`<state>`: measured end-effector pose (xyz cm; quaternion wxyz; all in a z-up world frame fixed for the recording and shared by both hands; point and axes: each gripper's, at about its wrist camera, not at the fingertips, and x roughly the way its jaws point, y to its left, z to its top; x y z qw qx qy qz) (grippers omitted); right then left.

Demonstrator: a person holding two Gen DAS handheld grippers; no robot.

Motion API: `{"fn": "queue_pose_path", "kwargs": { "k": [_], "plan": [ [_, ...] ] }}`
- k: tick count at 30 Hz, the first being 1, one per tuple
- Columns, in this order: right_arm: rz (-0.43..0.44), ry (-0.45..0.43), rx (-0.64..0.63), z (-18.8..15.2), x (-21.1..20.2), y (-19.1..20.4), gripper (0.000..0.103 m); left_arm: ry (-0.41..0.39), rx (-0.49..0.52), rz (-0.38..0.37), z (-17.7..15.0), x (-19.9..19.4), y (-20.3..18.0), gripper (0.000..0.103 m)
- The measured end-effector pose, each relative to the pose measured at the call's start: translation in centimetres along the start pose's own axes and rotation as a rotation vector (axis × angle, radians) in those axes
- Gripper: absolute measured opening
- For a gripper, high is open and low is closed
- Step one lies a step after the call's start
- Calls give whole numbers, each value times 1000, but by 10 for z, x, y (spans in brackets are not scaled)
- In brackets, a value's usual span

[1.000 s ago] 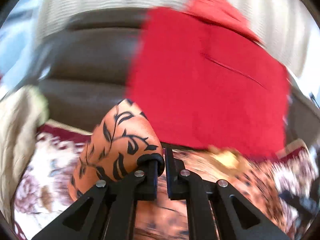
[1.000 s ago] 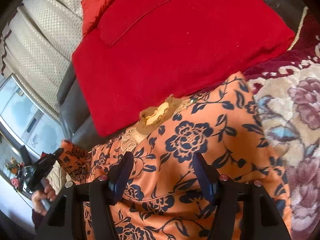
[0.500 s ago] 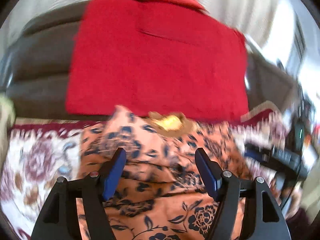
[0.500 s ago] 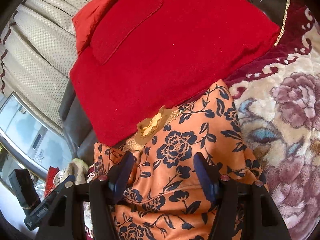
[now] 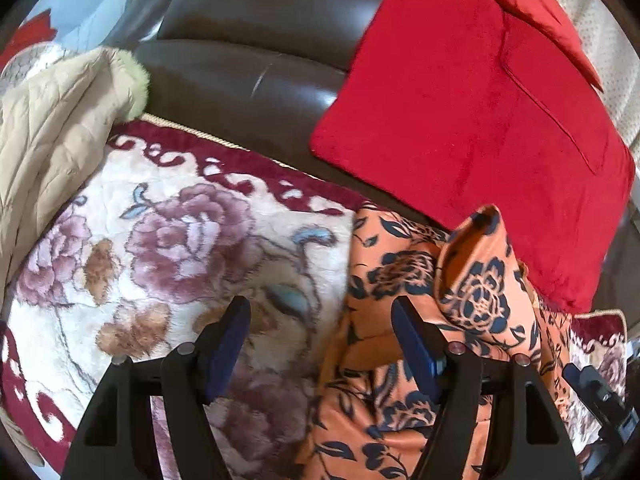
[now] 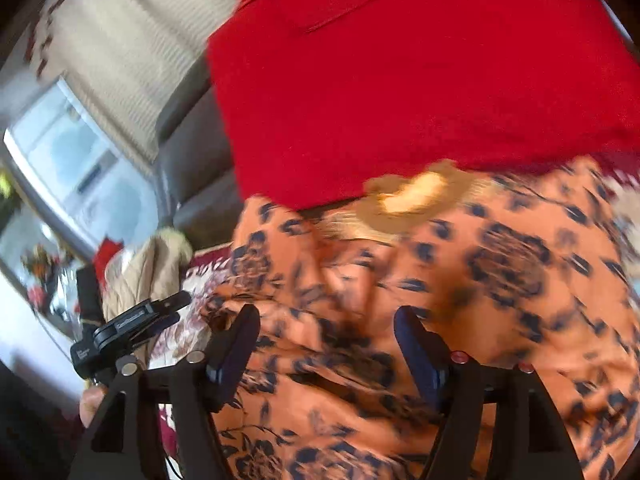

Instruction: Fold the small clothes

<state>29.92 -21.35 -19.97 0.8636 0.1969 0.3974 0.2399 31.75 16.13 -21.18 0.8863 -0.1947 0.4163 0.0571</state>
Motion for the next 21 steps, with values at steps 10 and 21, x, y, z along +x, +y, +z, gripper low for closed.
{"fn": "queue_pose_path", "kwargs": {
  "k": [10,21],
  "plan": [
    [-163,83,-239,35,90,77,79,27,-19,-20,5,14,18,73],
    [-118,176,-203,47,121,73,10,17,12,-55,9,19,7,73]
  ]
}}
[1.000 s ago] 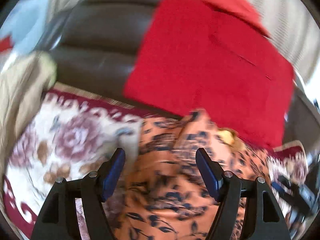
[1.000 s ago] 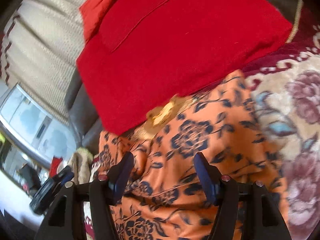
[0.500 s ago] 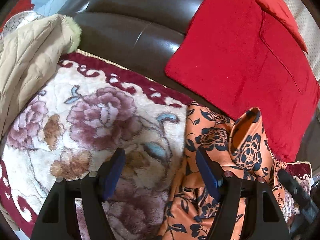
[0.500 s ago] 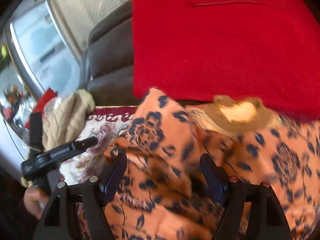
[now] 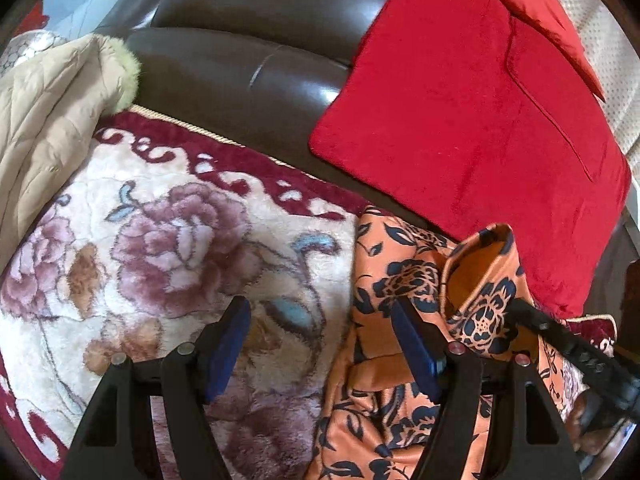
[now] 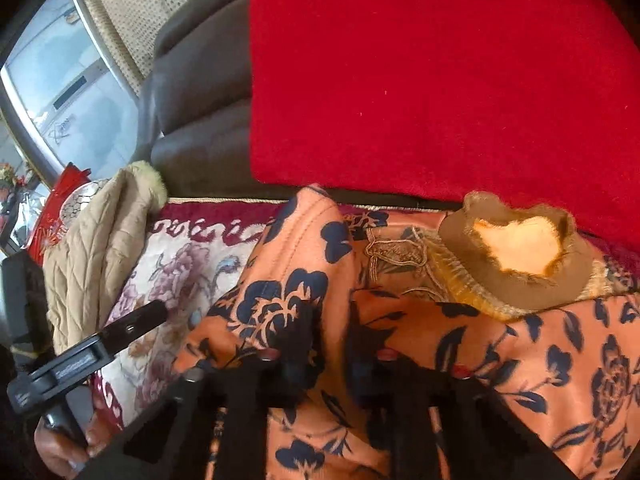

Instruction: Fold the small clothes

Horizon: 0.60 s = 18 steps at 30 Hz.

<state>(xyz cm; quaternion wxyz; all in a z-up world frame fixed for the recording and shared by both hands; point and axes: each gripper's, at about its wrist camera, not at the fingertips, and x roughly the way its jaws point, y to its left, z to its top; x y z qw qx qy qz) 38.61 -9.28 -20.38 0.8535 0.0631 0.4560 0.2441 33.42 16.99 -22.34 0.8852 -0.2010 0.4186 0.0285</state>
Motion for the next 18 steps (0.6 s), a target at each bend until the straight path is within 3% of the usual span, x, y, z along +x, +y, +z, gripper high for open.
{"fn": "queue_pose_path", "kwargs": {
  "k": [7,9,12,13,16,18],
  "plan": [
    [-66,-179,89,-2,-80,-36,9,-19,61,24,-7,3,-20,73],
    [-86,-198,79,-4,-95,-44,13,-8,51,46,-9,8,-21,73],
    [77,-146,134,-2,-93,-38,16,3,60,116,-12,15,-21,73],
    [111,-122,146,0,-90,-35,28,14,83,134,-14,18,-23,73],
    [185,-66,188,6,-69,-15,82,128,236,210,-30,46,-37,74],
    [188,-70,192,11,-58,0,82,133,223,198,-32,48,-35,74]
  ]
}}
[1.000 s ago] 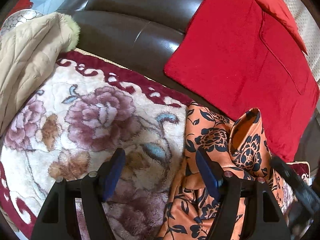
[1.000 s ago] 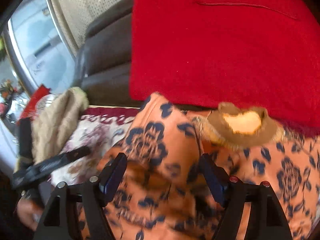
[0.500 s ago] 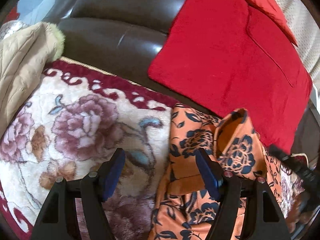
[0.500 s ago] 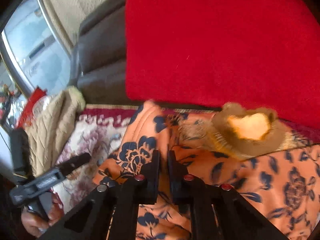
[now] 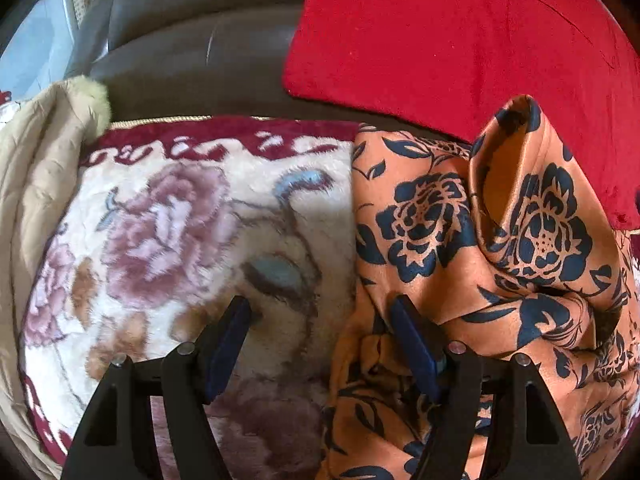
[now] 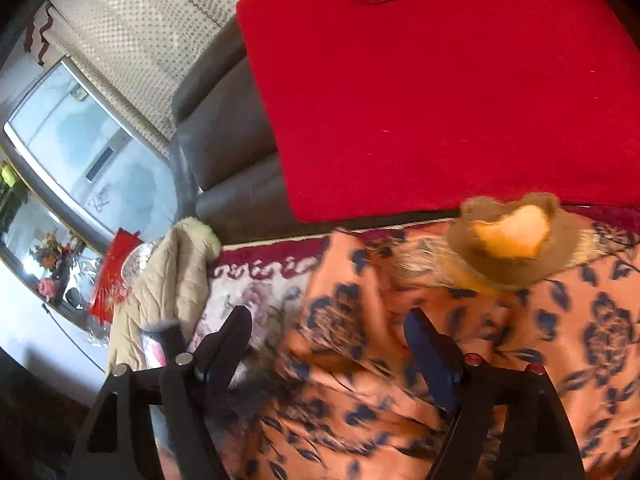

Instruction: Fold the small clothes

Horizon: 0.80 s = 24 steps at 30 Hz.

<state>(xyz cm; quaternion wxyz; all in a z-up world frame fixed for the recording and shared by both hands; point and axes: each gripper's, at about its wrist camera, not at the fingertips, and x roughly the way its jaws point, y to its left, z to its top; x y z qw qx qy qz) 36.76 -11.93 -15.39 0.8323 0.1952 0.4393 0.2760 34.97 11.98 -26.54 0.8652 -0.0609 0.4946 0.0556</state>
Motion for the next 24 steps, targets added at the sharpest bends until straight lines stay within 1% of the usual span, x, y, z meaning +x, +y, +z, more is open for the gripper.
{"fn": "queue_pose_path", "kwargs": {
  "k": [1,3,4,6,7,9,10,11,13,14,16,18,21,24],
  "plan": [
    [-20,13,-10,3,9,8,82,2,-16,-19,1,-2,3,73],
    [-99,21,-40,11,27,20,82,2,-72,-82,3,-5,18,73],
    [-136,28,-62,15,36,26,82,3,-96,-91,3,-5,24,73],
    [-177,66,-87,22,57,34,82,9,-144,-90,3,-4,42,73],
    [-205,95,-96,25,70,36,82,10,-157,-90,3,-4,47,73],
    [-271,117,-110,26,88,34,82,4,-203,-97,3,-5,61,73],
    [-301,136,-119,25,98,33,77,0,-218,-103,3,-6,65,73],
    [-319,160,-113,23,105,29,54,-7,-232,-112,4,-7,69,73],
    [-324,218,-73,19,114,15,9,-25,-246,-130,5,-11,73,73],
    [-328,229,-64,15,110,9,9,-33,-245,-136,6,-13,73,73],
    [-377,201,-121,10,97,8,5,-51,-235,-156,6,-17,72,73],
    [-392,158,-149,6,72,3,5,-75,-224,-178,7,-24,66,73],
    [-452,61,-121,10,21,-19,5,-103,-206,-189,6,-30,52,73],
    [-494,-3,-56,18,-24,-47,5,-123,-186,-211,6,-32,37,73]
  ]
}}
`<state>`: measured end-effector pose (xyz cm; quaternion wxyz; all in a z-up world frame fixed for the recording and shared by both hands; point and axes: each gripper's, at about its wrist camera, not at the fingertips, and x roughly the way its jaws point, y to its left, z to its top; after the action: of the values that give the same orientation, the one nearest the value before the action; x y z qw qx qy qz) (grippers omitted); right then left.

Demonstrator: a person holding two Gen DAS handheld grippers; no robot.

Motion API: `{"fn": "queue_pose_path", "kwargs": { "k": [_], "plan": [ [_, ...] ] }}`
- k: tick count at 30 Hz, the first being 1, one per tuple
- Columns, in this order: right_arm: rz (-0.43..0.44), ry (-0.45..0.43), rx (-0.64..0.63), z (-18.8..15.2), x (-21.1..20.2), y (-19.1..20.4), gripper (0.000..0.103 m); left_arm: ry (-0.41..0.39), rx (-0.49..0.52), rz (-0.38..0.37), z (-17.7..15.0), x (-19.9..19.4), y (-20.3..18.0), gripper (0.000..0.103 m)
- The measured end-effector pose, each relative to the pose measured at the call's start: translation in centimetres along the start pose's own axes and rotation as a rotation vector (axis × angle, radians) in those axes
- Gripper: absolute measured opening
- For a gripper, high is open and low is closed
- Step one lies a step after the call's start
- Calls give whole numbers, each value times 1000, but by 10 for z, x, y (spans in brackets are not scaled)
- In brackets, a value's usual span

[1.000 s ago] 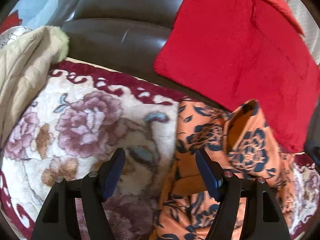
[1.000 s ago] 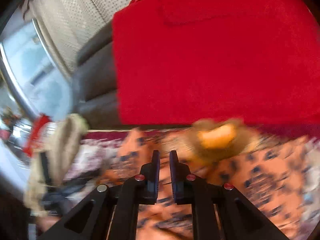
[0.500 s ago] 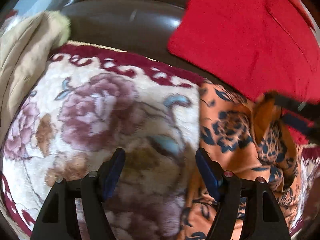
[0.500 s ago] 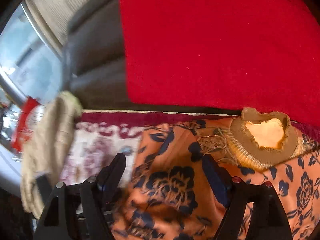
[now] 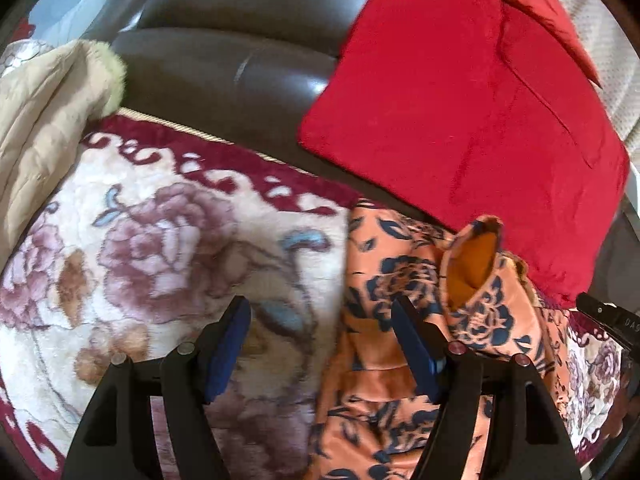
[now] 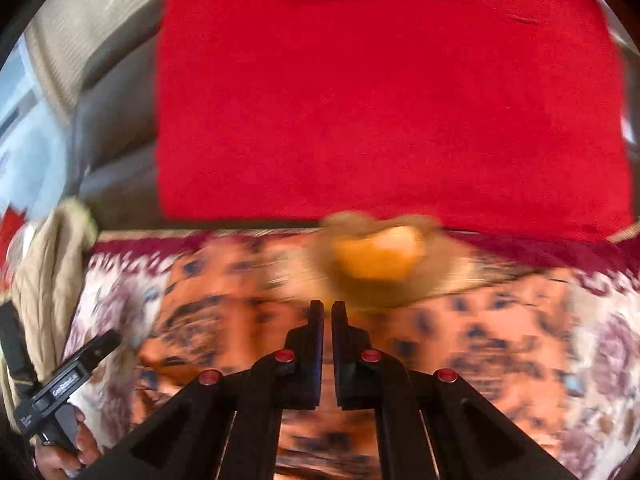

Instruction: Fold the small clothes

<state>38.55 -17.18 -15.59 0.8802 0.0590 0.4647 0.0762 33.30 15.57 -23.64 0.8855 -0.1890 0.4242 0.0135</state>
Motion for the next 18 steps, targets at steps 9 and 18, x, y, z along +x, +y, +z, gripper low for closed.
{"fn": "queue_pose_path", "kwargs": {
  "k": [9,18],
  "plan": [
    [403,126,130,0,-8,-2,11,128,303,193,-34,43,-54,77],
    [365,275,99,10,41,78,12,140,199,90,-26,24,-22,77]
  ]
}}
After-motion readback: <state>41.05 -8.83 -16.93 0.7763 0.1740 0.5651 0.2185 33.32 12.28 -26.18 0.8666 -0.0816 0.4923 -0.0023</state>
